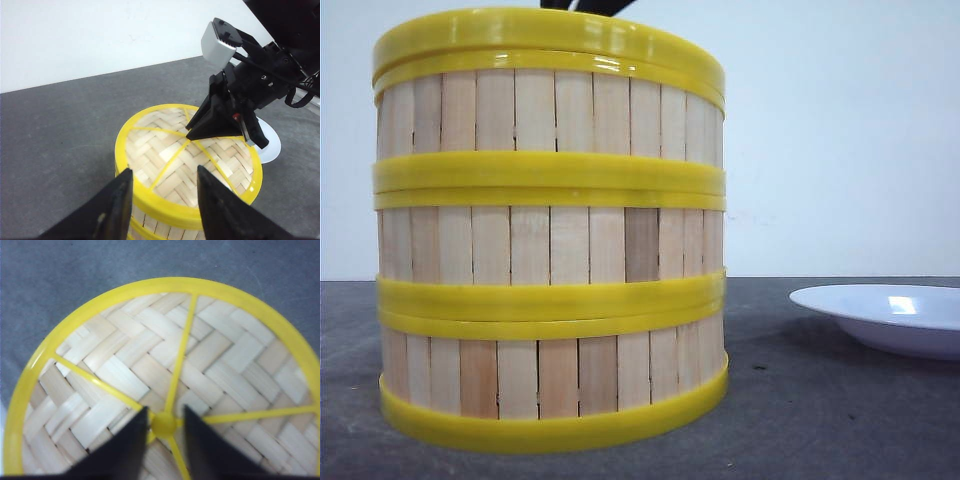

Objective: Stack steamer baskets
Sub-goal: 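Lower the lid onto the top basket and open the right gripper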

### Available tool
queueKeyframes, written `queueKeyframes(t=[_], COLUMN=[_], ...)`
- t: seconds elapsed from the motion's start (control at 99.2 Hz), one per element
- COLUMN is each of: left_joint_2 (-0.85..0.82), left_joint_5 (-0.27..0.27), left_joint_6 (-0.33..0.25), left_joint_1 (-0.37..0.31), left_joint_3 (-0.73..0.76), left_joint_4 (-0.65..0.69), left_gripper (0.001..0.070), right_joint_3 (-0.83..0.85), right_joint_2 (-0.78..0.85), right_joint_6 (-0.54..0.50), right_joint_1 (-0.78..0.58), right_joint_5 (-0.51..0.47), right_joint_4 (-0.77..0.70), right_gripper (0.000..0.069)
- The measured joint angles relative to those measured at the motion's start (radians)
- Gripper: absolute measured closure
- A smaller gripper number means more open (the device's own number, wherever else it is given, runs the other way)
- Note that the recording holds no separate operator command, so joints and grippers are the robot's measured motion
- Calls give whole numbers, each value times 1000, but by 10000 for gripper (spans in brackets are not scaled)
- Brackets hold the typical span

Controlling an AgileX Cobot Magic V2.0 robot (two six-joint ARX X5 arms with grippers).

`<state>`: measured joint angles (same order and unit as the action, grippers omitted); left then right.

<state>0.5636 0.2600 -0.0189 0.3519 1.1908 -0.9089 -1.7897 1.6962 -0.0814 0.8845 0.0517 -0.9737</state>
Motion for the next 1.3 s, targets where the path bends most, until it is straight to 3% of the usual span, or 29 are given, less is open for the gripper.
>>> queueKeyframes(t=[0.071, 0.171, 0.595, 0.807, 0.948, 1.119, 1.301], left_joint_2=[0, 0, 0, -1, -10, -72, -170], left_joint_5=[0, 0, 0, -45, -47, -47, -47], left_joint_6=[0, 0, 0, 1, 2, 3, 2], left_joint_1=[0, 0, 0, 0, 0, 0, 0], left_joint_3=[0, 0, 0, -10, -62, -203, -359], left_joint_4=[0, 0, 27, 77, 92, 158, 192], left_gripper=[476, 476, 476, 476, 474, 474, 474], right_joint_3=[0, 0, -1, -1, 6, 142, 423], right_joint_2=[0, -13, -369, -533, -636, -782, -980], right_joint_6=[7, 33, 102, 119, 119, 102, 36], right_joint_1=[0, -1, -1, -2, -2, -2, -2], right_joint_5=[-3, -18, -259, -328, -393, -426, -472], right_joint_4=[13, 33, 107, 20, -72, -92, -43], right_gripper=[393, 358, 351, 351, 351, 351, 351])
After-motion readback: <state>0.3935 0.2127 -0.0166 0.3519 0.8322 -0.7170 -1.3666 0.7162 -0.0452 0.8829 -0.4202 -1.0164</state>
